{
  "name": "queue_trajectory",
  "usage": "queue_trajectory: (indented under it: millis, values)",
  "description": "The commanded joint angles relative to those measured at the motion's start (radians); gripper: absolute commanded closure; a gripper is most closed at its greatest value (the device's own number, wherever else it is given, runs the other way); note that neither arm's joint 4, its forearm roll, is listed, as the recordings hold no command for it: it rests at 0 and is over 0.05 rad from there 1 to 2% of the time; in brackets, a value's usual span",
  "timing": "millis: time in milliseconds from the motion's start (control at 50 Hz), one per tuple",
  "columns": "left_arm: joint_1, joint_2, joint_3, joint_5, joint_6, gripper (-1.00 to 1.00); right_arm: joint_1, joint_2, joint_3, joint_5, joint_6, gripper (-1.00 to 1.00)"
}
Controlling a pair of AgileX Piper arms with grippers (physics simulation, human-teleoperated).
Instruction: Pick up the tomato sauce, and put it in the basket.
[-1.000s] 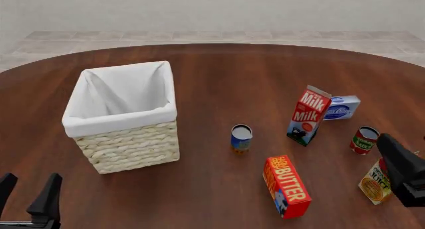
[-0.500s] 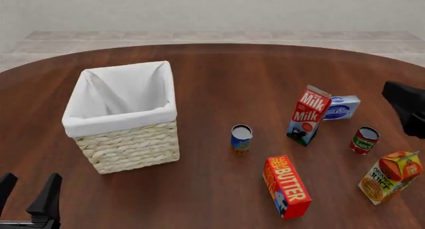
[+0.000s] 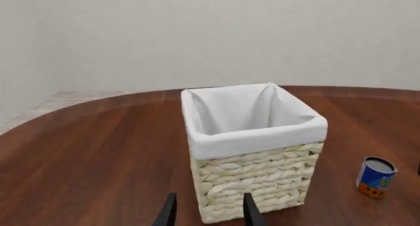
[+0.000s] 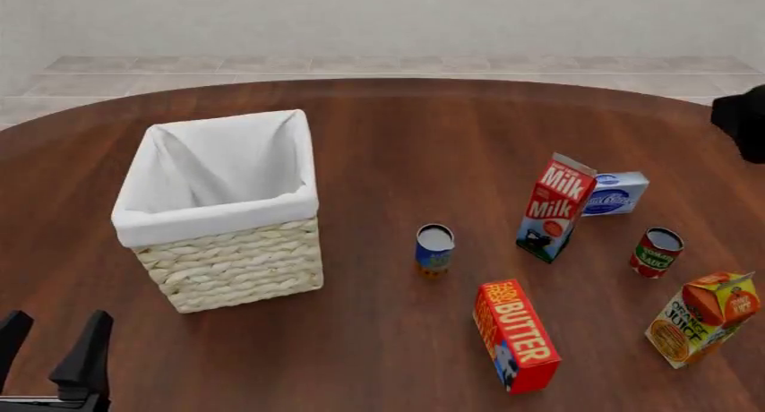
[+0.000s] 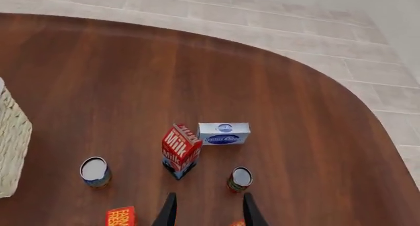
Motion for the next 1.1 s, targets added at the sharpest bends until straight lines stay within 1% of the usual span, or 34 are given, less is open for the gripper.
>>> queue_trajectory:
  millis: [20,80,140,200,280,320,360,440,480,560,600,640,740,800,840,860,940,1000,1040,1100]
  values:
    - [0.0,0.003,-0.001,-0.002,0.0,-1.0,-0.104,0.112,-0.079,0.073,-0.016,-1.0]
    - [0.0,0.0,0.001,-0.002,0.0,-1.0,-0.121,0.157,-0.127,0.127,0.007,-1.0]
    - [0.0,-0.001,-0.002,0.004,0.0,-1.0,-0.136,0.18,-0.157,0.154,0.02,-1.0]
    - [0.0,-0.007,-0.008,0.014,0.0,-1.0,-0.131,0.205,-0.193,0.193,0.033,-1.0]
    - [0.0,-0.009,-0.009,0.018,0.0,-1.0,-0.12,0.232,-0.237,0.225,0.076,-1.0]
    - [0.0,-0.008,-0.007,0.014,0.0,-1.0,-0.118,0.242,-0.238,0.233,0.09,-1.0]
    - [0.0,-0.006,-0.005,0.011,0.0,-1.0,-0.11,0.249,-0.219,0.243,0.121,-1.0]
    - [0.0,-0.008,-0.005,0.012,0.0,-1.0,-0.117,0.253,-0.214,0.247,0.125,-1.0]
    - [0.0,-0.006,-0.002,0.008,0.0,-1.0,-0.113,0.258,-0.211,0.25,0.153,-1.0]
    - [0.0,-0.004,-0.001,0.005,0.0,-1.0,-0.125,0.279,-0.2,0.246,0.167,-1.0]
    - [0.0,-0.004,0.0,0.004,0.0,-1.0,-0.123,0.288,-0.205,0.24,0.183,-1.0]
    - [0.0,-0.001,0.0,0.001,0.0,-1.0,-0.126,0.296,-0.208,0.24,0.185,-1.0]
    - [0.0,0.005,-0.001,-0.004,0.0,-1.0,-0.161,0.328,-0.24,0.236,0.163,-1.0]
    - [0.0,0.001,0.001,-0.002,0.0,-1.0,-0.167,0.342,-0.242,0.223,0.164,-1.0]
    - [0.0,0.001,0.001,-0.002,0.0,-1.0,-0.188,0.354,-0.244,0.213,0.141,-1.0]
    - [0.0,0.01,0.001,-0.011,0.0,-1.0,-0.2,0.361,-0.247,0.207,0.104,-1.0]
    - [0.0,0.004,0.001,-0.005,0.0,-1.0,-0.194,0.378,-0.263,0.199,0.124,-1.0]
    - [0.0,0.004,0.001,-0.005,0.0,-1.0,-0.207,0.398,-0.285,0.186,0.117,-1.0]
    - [0.0,0.004,0.001,-0.005,0.0,-1.0,-0.213,0.407,-0.273,0.172,0.106,-1.0]
    - [0.0,0.004,0.001,-0.005,0.0,-1.0,-0.202,0.416,-0.257,0.151,0.117,-1.0]
